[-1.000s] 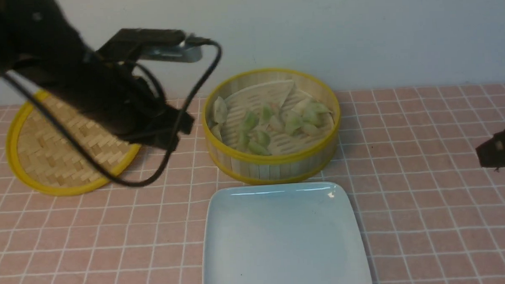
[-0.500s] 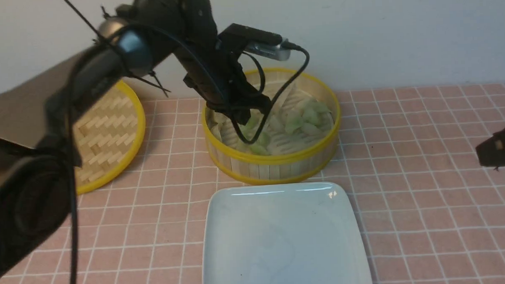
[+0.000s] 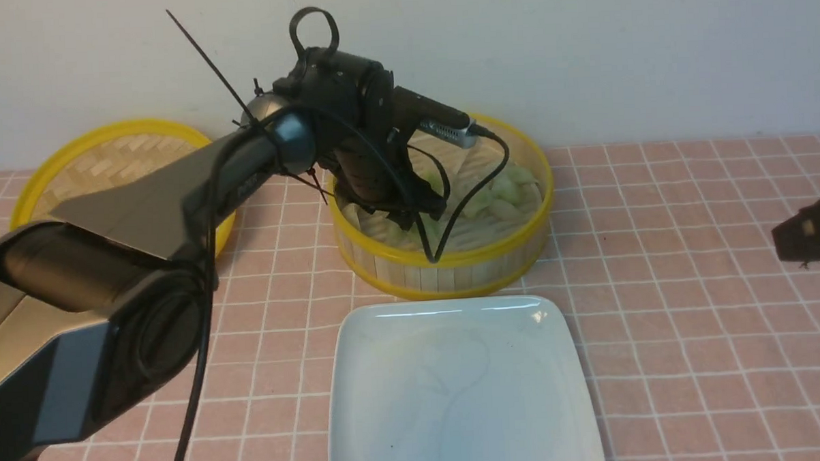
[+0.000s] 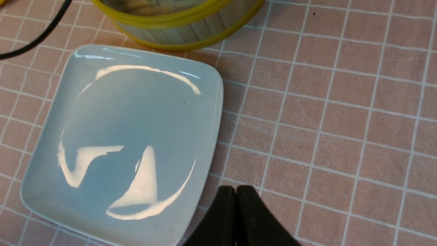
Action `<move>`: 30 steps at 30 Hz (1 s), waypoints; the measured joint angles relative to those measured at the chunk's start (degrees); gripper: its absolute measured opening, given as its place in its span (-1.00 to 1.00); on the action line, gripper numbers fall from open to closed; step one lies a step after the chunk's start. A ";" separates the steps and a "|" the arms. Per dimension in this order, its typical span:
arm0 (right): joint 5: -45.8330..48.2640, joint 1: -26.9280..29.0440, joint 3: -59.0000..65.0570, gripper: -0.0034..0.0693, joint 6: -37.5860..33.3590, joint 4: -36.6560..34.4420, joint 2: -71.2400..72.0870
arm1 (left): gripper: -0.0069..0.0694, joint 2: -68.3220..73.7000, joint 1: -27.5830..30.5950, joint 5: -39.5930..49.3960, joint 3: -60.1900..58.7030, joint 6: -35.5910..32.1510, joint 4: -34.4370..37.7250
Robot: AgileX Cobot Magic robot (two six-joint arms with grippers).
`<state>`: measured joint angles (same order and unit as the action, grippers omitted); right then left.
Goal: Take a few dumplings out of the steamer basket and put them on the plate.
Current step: Use the left arm to grab a dumpling from the steamer, then use the left arm to put the dumpling into the plate
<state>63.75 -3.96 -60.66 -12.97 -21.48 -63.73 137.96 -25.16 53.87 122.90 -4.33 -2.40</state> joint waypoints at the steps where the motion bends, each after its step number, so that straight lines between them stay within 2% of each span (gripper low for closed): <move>1: 0.00 0.00 0.00 -0.95 -0.06 0.00 0.00 | 0.14 0.43 0.00 -0.29 0.00 0.25 -0.25; 6: 0.00 0.00 0.00 -0.95 -0.17 0.00 -0.05 | -0.01 1.48 -0.03 0.56 0.33 2.34 -0.11; 10: 0.00 0.00 0.00 -0.95 -0.17 0.00 -0.05 | -0.36 1.48 -0.07 2.05 0.50 5.24 0.00; 11: 0.00 0.00 0.00 -0.95 -0.17 0.00 -0.05 | -0.39 1.48 -0.07 2.21 0.50 5.61 0.00; 17: 0.00 0.00 0.00 -0.95 -0.17 0.00 -0.05 | -0.39 -1.80 -0.07 6.11 -0.06 6.31 -0.17; 24: 0.00 0.00 0.00 -0.95 -0.22 -0.74 -0.05 | -0.39 -15.09 -0.07 15.43 0.11 5.20 -0.02; 27: -0.15 0.00 0.00 -0.95 -0.22 -0.81 -0.06 | -0.39 -18.58 -0.10 16.69 -0.35 3.91 2.40; 30: -0.38 0.00 0.00 -0.95 -0.22 -1.12 -0.06 | -0.39 -22.10 -0.57 16.74 -4.46 2.36 7.99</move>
<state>63.36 -3.96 -60.66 -13.19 -22.60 -63.79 115.86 -25.73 70.61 118.44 -1.97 5.59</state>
